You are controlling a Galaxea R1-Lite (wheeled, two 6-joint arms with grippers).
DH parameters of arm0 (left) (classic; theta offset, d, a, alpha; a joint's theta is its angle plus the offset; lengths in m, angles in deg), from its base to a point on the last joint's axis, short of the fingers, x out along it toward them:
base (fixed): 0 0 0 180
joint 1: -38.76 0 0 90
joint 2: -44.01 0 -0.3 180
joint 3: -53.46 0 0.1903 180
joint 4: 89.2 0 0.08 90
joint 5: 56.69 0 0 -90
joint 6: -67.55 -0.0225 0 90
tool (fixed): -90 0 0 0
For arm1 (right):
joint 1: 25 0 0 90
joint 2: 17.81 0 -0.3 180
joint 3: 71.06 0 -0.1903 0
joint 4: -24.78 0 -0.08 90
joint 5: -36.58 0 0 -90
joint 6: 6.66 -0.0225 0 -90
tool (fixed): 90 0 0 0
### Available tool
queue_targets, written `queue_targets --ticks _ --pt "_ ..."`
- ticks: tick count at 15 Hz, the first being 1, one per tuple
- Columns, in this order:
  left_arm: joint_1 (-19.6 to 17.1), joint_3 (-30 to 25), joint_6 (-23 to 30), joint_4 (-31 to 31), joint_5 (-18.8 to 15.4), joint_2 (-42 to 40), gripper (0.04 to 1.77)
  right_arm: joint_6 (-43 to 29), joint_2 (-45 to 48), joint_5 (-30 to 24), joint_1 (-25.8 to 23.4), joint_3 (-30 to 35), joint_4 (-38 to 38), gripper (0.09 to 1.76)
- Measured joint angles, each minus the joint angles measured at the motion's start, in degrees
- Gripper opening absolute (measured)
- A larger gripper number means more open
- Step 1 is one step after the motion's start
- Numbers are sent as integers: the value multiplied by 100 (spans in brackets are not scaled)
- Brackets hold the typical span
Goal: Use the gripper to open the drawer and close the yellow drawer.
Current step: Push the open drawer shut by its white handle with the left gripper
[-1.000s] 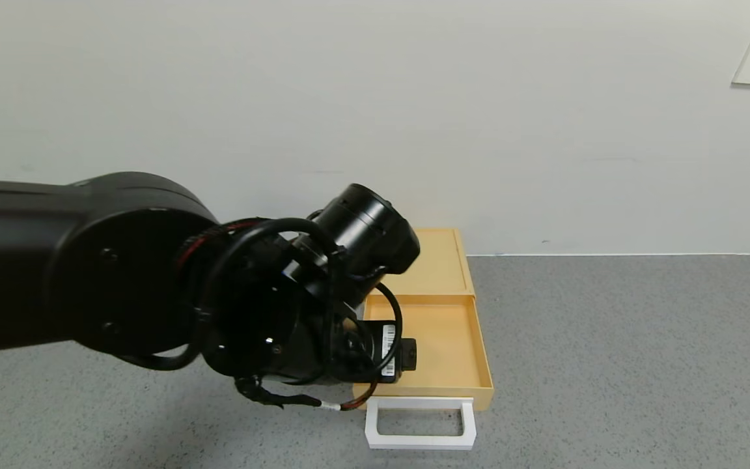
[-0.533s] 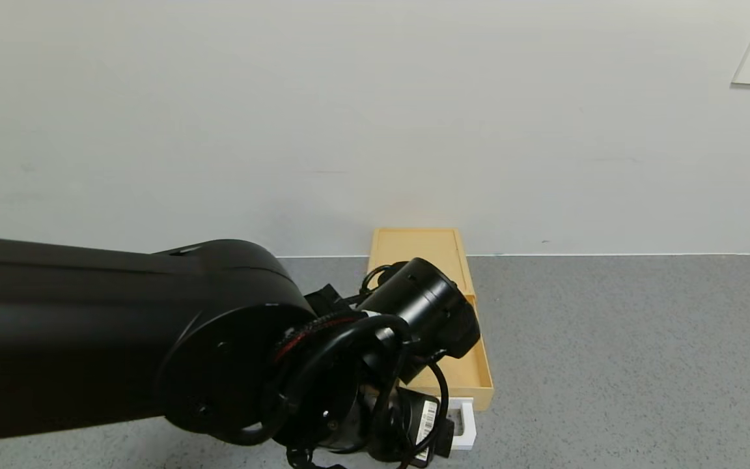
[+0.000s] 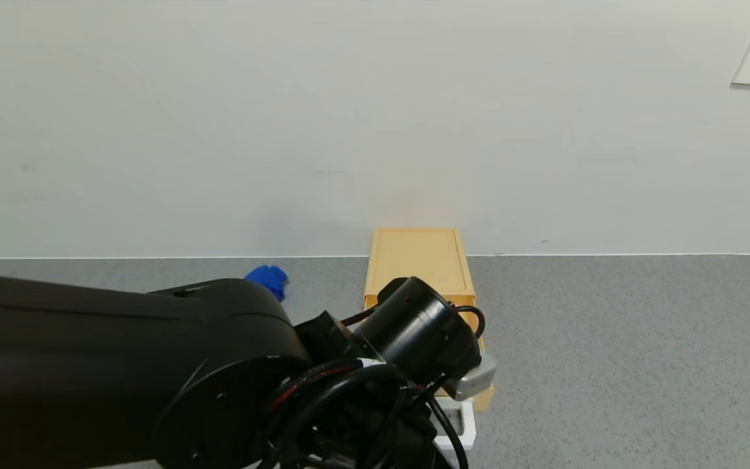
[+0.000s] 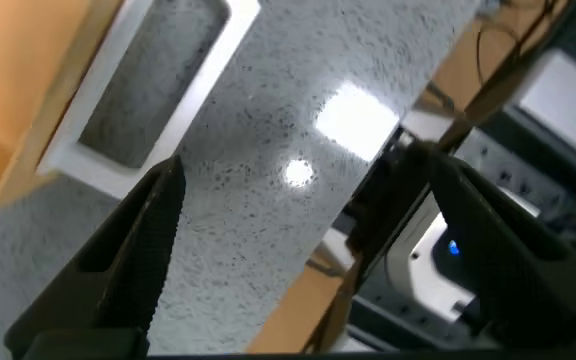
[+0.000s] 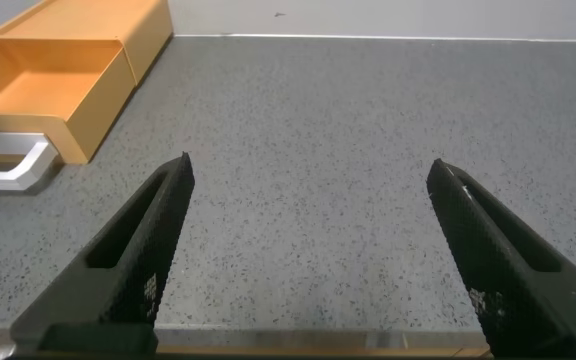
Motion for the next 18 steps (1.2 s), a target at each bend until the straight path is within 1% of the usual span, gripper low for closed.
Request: queue_targets --ticks 1,2,3,5,6,8,11,18 --pt "-30 -24 -516 -5 -67 1 175 -2 0 -2 0 0 0 171" --pt "-74 -39 -1150 4 -96 11 175 -2 0 -2 0 0 0 171" --pt "-144 -48 -1803 9 -102 23 175 -2 0 -5 0 0 0 171" --pt "-290 -55 -2875 17 -111 80 175 -2 0 -5 0 0 0 171" --pt "-373 -26 -3161 22 -111 161 175 0 0 -2 0 0 0 171" --pt "-464 116 -3355 30 -108 391 175 -2 0 -2 0 0 0 171" --pt "-472 291 -3583 39 -77 750 175 -2 0 -5 0 0 2 171" --pt "-332 328 -3583 118 -59 1136 175 -2 0 -2 0 0 2 171"
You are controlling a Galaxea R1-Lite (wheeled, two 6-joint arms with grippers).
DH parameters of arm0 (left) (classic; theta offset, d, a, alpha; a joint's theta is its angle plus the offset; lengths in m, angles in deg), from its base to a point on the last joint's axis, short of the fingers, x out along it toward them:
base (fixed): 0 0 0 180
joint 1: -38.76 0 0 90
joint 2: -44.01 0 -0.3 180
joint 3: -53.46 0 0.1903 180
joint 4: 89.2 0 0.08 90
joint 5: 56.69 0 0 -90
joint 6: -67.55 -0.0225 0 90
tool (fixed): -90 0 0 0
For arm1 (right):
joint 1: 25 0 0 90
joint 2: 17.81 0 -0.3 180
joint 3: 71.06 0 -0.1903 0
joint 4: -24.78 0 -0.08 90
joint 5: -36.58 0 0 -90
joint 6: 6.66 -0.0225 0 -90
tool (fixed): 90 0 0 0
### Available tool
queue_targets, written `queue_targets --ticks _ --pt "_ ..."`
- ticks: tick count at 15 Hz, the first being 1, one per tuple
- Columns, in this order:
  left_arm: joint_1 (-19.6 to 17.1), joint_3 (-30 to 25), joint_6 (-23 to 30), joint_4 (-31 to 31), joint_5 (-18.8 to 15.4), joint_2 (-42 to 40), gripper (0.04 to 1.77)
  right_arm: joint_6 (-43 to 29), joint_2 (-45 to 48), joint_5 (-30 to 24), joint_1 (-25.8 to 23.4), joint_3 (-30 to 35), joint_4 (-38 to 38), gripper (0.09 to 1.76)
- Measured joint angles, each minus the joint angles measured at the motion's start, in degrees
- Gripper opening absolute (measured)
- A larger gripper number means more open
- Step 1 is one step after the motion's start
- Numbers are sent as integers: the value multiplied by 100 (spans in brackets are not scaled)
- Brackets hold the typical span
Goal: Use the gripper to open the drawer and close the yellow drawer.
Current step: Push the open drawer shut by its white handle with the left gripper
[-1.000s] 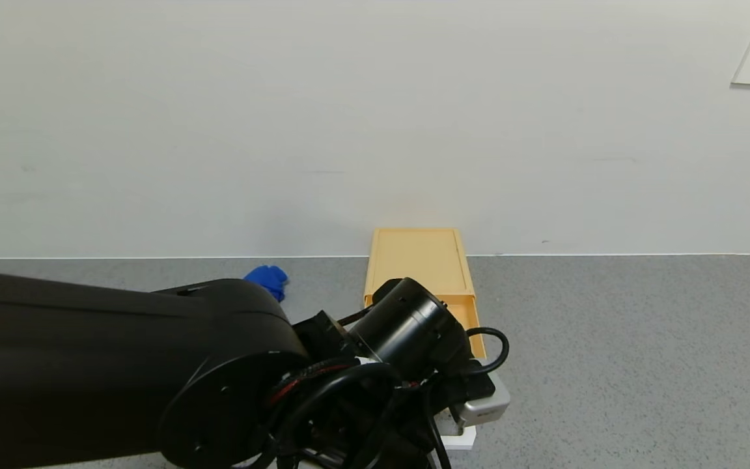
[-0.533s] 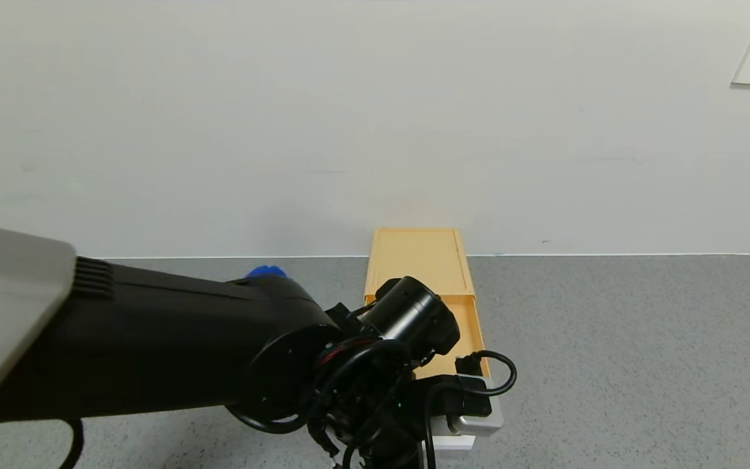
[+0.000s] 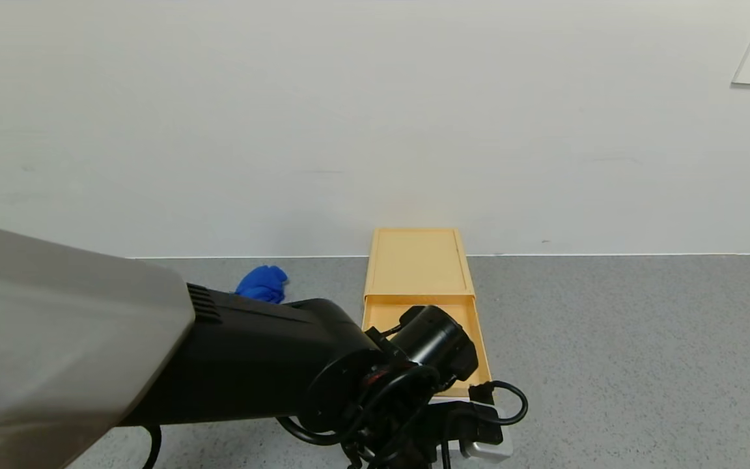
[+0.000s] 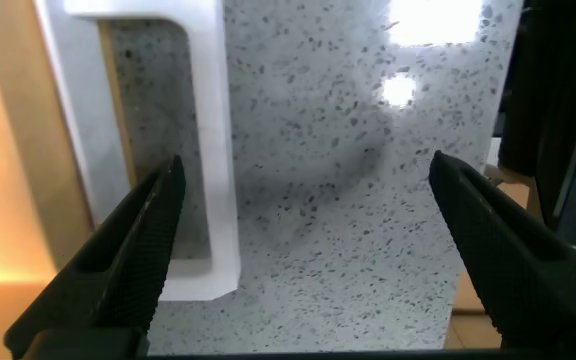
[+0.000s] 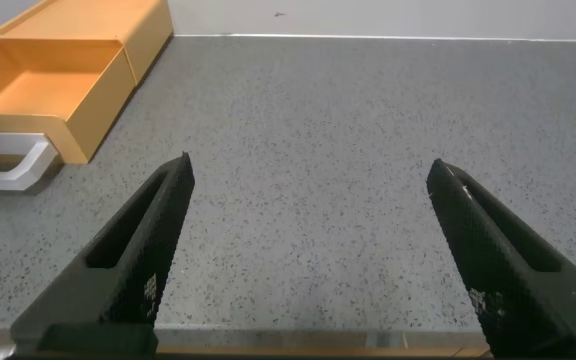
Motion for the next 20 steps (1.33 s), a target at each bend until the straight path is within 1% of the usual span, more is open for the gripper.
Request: queue_targets --ticks 2,5,6,11,20 --pt "2 41 9 39 -13 63 175 2 0 -2 0 0 -2 171" --pt "2 251 30 455 -18 173 175 0 0 2 0 0 -2 171" --pt "-13 345 35 505 -22 210 175 2 0 -2 0 0 -2 171" --pt "-113 691 28 528 -16 422 175 2 0 -2 0 0 -2 171" --pt "-286 1095 -13 546 59 719 175 0 0 0 0 0 -2 171"
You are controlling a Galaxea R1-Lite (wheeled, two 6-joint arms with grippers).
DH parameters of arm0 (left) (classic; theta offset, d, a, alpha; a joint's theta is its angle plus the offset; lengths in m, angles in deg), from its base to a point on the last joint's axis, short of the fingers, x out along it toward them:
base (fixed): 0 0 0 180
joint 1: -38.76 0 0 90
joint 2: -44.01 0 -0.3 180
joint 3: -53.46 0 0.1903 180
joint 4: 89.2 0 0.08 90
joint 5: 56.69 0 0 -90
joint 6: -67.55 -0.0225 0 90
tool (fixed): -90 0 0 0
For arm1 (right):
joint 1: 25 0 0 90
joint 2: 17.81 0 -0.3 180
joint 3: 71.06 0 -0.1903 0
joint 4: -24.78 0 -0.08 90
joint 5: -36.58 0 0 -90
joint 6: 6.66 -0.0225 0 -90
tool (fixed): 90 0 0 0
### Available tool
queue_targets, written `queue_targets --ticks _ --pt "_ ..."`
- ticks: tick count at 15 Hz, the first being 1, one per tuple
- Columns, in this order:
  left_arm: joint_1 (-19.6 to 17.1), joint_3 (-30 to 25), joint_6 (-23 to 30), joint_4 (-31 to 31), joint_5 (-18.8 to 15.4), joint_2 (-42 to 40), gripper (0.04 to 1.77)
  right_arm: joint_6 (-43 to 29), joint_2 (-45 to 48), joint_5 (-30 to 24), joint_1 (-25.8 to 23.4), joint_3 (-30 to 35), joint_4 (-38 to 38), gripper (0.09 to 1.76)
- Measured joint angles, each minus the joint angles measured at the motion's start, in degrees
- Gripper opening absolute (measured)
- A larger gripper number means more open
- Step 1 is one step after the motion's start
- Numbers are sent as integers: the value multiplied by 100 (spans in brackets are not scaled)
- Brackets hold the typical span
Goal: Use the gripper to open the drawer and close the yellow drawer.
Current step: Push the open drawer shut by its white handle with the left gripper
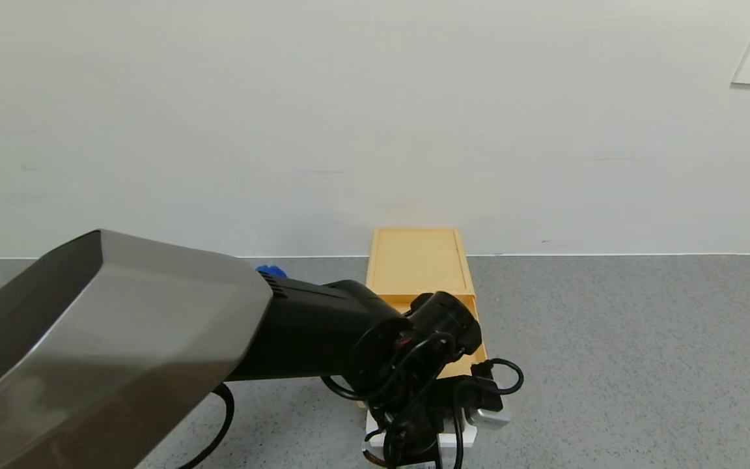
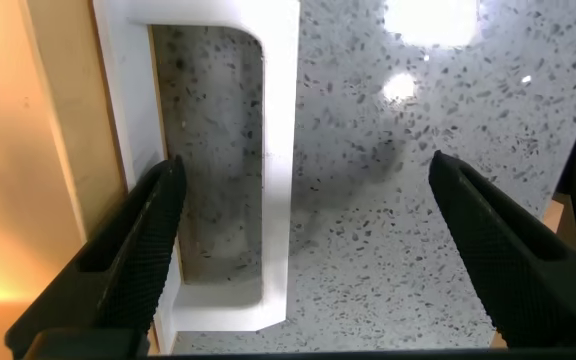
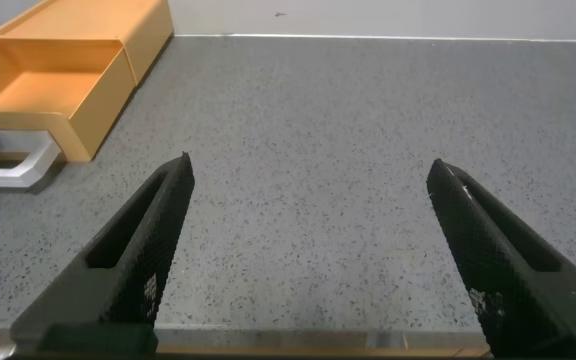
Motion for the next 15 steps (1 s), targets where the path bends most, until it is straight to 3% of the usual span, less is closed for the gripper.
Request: queue_targets --ticks 8,15 --pt "-157 691 -150 500 110 210 175 2 0 -5 0 0 0 171" --pt "-290 1085 -307 555 113 439 174 0 0 0 0 0 0 171"
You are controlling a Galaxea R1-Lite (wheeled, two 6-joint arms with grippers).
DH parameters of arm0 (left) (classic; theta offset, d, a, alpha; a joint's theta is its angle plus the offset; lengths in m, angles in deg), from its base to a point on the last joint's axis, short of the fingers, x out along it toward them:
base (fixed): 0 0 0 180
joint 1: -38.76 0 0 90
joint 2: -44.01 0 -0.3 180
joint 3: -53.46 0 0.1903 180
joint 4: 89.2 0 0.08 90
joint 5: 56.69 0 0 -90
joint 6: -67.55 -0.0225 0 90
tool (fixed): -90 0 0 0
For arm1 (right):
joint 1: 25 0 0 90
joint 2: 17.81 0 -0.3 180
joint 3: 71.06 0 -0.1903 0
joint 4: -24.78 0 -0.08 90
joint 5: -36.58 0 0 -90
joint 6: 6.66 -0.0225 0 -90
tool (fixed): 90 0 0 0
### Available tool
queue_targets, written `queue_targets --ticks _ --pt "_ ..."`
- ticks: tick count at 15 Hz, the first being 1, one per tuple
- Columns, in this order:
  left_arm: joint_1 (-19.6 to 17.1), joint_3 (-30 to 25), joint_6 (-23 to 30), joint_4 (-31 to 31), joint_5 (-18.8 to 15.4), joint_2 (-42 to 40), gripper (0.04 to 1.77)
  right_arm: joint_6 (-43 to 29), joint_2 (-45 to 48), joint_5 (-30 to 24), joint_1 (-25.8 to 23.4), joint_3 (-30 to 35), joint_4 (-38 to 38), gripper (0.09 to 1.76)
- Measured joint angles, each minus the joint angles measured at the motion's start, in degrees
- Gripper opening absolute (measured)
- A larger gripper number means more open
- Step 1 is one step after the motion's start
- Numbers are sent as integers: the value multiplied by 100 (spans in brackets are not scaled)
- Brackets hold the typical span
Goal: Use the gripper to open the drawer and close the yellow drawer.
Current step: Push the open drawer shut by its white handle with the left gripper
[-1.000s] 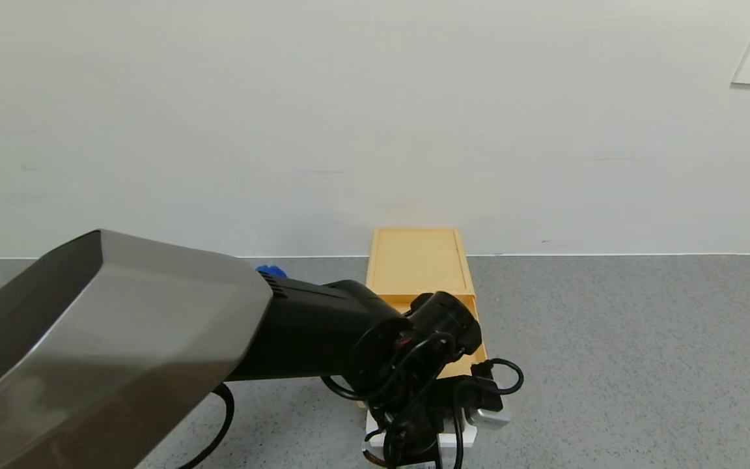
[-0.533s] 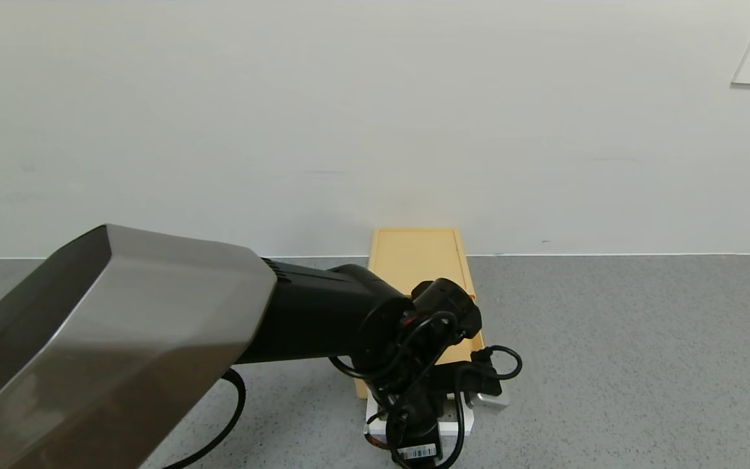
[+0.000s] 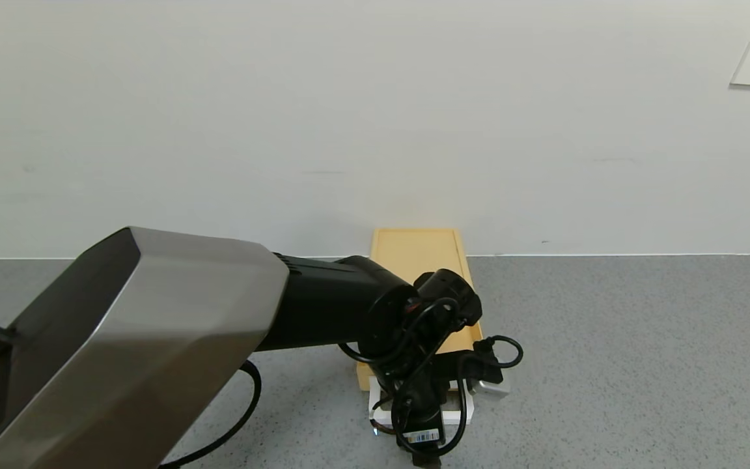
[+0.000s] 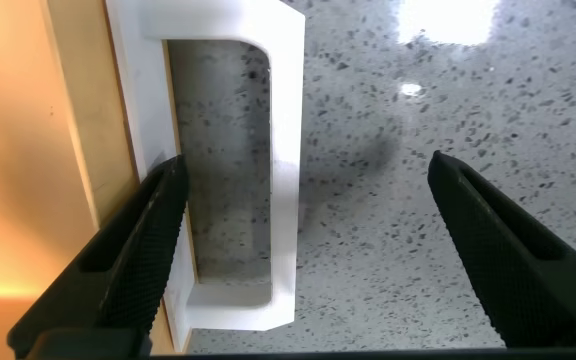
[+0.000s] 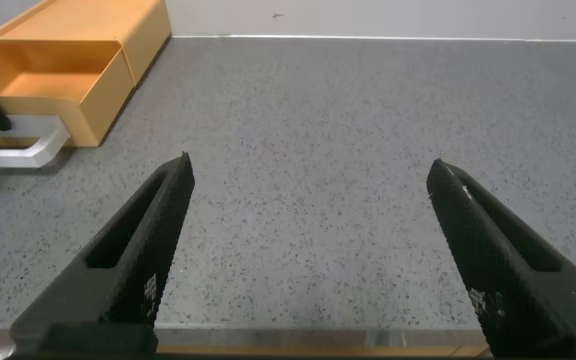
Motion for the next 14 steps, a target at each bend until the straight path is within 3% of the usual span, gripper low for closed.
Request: queue_targets --ticks 14 --pt "-322 1337 -226 557 11 579 174 2 0 0 2 0 0 171"
